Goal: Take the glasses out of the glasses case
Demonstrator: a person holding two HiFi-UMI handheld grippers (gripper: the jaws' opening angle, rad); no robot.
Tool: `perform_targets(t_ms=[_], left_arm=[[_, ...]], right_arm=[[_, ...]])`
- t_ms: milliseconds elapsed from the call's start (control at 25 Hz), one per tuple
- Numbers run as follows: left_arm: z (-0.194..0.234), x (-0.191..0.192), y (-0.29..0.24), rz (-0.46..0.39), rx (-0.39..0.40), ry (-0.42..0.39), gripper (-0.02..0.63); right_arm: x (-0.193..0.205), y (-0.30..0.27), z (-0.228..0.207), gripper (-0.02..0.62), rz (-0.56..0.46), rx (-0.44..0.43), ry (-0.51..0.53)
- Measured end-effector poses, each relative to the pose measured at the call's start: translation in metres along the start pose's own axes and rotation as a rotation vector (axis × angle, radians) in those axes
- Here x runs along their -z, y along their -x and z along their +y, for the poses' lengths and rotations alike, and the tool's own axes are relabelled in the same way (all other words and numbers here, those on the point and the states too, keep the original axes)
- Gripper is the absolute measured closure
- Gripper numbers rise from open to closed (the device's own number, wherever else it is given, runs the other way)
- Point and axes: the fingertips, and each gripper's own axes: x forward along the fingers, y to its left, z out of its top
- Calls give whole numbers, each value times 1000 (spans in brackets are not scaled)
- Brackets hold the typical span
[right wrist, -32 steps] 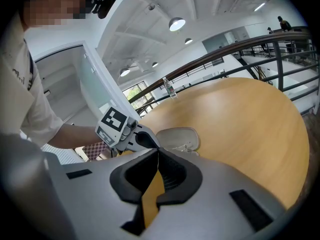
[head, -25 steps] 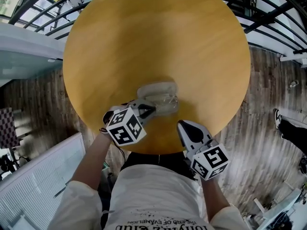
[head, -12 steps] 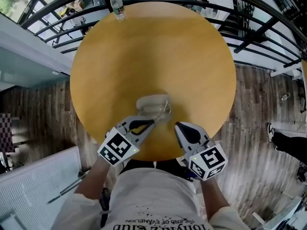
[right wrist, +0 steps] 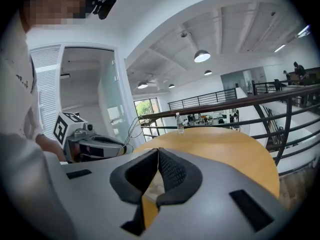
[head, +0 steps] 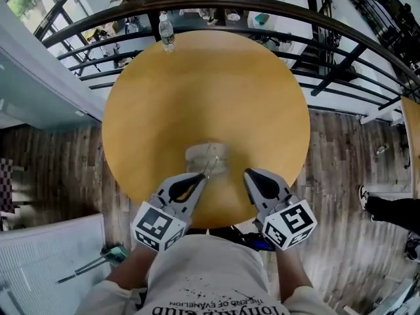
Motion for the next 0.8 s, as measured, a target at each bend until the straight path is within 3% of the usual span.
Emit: perform_targets(t_ms=[280, 800], left_arm=[[-18, -26, 19, -94, -76, 20, 577], [-11, -31, 4, -81, -77, 3, 577]], right_arm=[[-29, 19, 21, 569, -38, -12, 14], [-23, 9, 14, 569, -9, -36, -18]])
